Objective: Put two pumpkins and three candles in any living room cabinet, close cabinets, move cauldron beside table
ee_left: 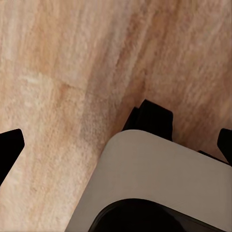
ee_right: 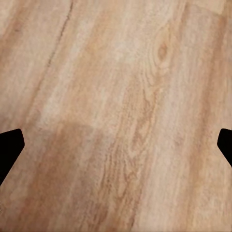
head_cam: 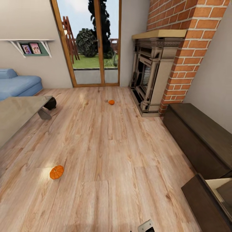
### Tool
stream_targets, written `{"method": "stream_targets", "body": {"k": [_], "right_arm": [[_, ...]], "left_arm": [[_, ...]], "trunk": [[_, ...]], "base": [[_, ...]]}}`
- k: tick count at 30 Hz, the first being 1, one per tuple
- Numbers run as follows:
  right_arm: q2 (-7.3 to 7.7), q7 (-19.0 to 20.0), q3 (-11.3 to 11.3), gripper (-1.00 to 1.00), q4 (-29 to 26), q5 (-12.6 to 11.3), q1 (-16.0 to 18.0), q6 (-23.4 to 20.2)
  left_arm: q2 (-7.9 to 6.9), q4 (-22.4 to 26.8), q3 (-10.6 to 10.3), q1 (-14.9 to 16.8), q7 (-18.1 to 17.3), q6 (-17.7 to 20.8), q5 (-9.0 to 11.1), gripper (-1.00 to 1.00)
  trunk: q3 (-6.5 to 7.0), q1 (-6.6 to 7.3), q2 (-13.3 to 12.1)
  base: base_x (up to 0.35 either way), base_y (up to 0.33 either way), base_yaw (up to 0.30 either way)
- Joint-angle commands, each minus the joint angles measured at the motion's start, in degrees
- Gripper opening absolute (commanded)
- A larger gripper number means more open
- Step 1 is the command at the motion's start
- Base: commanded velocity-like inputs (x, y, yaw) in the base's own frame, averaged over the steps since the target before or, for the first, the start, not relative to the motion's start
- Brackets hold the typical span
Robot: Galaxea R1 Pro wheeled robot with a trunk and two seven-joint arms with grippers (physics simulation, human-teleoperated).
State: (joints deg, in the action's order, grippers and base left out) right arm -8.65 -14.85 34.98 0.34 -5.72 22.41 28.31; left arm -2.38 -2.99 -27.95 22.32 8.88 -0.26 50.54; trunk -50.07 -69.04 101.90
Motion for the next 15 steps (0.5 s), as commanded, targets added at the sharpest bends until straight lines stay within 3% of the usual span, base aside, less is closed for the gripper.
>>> {"method": "stream_targets", "body": {"k": [1,15], "right_arm": [[0.01,0.0,0.0,1.00,0.0,0.0,0.0,0.0],[0.02,0.0,0.0,1.00,0.0,0.0,0.0,0.0]], "left_arm": [[0.00,0.0,0.0,0.0,0.0,0.0,0.0,1.00],[0.00,0.0,0.0,0.0,0.0,0.0,0.0,1.00]], "trunk": [[0.00,0.00,0.0],[0.58,0.00,0.0]], "base": [[0.000,0.000,-0.077],[0.000,0.000,-0.248]]}}
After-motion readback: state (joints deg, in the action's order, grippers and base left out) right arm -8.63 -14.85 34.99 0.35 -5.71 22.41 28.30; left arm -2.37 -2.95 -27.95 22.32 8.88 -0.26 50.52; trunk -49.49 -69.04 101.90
